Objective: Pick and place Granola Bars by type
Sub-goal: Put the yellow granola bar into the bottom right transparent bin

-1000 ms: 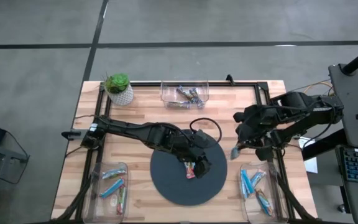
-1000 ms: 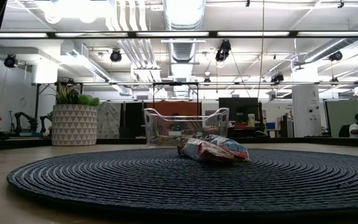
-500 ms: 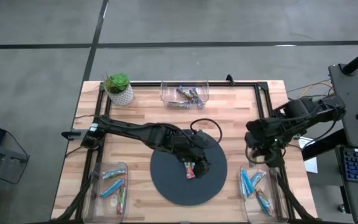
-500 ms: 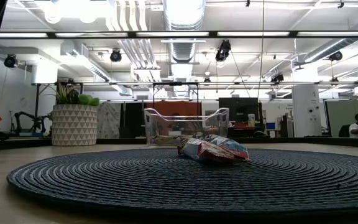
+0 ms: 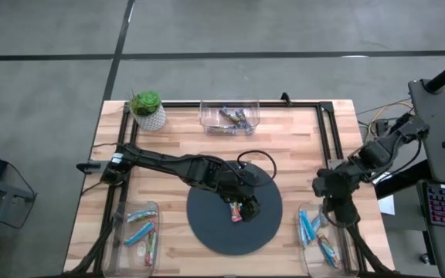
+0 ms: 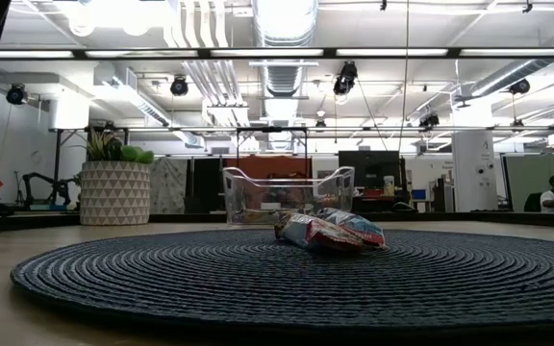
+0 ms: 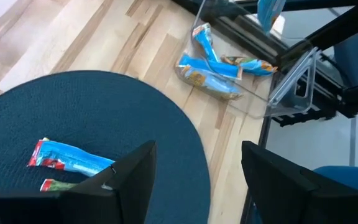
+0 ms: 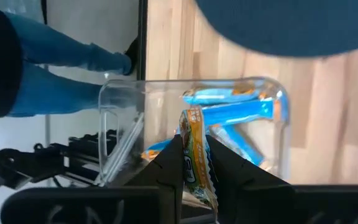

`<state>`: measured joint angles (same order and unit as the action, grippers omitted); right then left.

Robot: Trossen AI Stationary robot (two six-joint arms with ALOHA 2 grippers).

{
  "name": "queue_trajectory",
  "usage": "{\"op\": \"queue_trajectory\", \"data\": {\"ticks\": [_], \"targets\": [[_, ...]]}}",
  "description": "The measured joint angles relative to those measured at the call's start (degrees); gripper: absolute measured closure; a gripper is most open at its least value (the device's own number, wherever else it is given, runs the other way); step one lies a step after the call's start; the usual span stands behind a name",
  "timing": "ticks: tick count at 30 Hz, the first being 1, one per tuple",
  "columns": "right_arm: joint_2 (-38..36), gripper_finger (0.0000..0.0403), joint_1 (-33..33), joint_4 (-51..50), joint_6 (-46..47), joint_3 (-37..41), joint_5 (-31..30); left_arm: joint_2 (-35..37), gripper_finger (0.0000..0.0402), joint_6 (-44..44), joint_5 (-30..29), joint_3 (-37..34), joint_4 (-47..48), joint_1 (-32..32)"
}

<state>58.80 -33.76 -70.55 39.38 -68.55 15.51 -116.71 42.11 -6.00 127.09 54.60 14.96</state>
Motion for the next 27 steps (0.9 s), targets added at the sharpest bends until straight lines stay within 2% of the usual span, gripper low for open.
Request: {"op": "queue_trajectory", "data": {"ticks": [7,15,27], "targets": [[-2.6,0.036,-7.5,8.7,12.1,9.0,0.0,0.0,0.0184,0.0,0.2,0.0,-0.1,0.0],[-3.6,0.036,-15.2,24.5,22.4,16.2,0.0,0.0,0.0184,-0.1,0.2,0.0,-0.2,0.0],[-3.6,0.036,-19.4,29.2,28.5,19.4,-0.4,0.0,0.0184,-0.1,0.2,0.0,-0.2,-0.1]]}}
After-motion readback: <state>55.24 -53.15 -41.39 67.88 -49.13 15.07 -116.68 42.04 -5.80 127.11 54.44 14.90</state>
